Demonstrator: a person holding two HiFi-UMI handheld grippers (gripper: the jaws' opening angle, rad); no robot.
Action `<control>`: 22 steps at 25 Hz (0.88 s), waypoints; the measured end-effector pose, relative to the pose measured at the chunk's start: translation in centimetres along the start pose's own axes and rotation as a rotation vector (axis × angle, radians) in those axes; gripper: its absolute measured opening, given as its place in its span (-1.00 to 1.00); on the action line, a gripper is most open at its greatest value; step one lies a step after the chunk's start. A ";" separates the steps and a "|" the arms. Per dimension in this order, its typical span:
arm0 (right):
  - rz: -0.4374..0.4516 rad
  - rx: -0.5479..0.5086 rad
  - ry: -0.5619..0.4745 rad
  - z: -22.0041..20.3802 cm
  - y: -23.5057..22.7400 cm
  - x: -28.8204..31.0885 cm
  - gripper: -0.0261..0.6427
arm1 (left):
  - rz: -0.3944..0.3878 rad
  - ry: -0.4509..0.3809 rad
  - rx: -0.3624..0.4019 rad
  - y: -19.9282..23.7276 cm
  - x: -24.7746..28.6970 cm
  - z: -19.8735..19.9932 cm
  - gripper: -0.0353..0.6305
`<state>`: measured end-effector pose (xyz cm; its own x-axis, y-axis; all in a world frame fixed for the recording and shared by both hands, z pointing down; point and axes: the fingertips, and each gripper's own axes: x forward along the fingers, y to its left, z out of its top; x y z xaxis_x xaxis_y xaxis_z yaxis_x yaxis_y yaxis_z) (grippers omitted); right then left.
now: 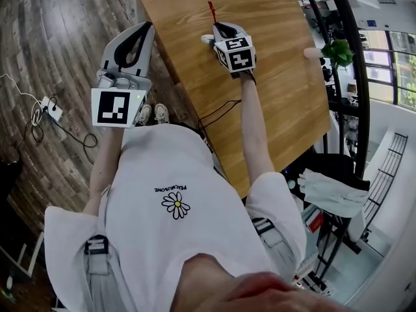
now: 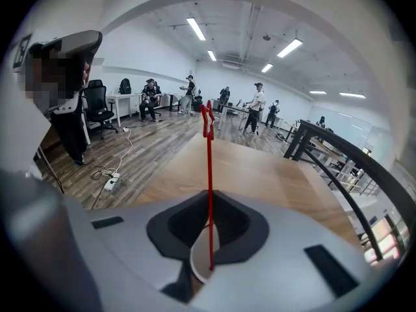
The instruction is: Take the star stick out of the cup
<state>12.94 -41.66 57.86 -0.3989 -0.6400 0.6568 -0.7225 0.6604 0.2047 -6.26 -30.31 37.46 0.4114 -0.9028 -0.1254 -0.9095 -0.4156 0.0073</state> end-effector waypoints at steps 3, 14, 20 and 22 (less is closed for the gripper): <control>-0.006 0.012 -0.040 1.1 -0.2 -0.6 -0.85 | 0.000 0.021 0.009 0.1 -0.3 -0.5 -0.85; -0.082 -0.052 -0.416 12.2 0.2 -9.8 -0.86 | 0.009 -0.014 0.024 -0.2 0.0 1.4 -0.85; -0.184 -0.073 -0.700 17.1 2.4 -17.7 -0.86 | 0.020 -0.070 0.069 0.1 0.4 4.1 -0.84; -0.226 -0.081 -0.757 17.6 3.4 -20.0 -0.86 | 0.023 -0.083 0.071 -0.2 0.3 4.7 -0.85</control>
<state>8.49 -33.48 32.62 -0.5439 -0.8360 -0.0726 -0.8001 0.4905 0.3454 -6.21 -29.97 32.75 0.3869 -0.8984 -0.2079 -0.9217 -0.3833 -0.0592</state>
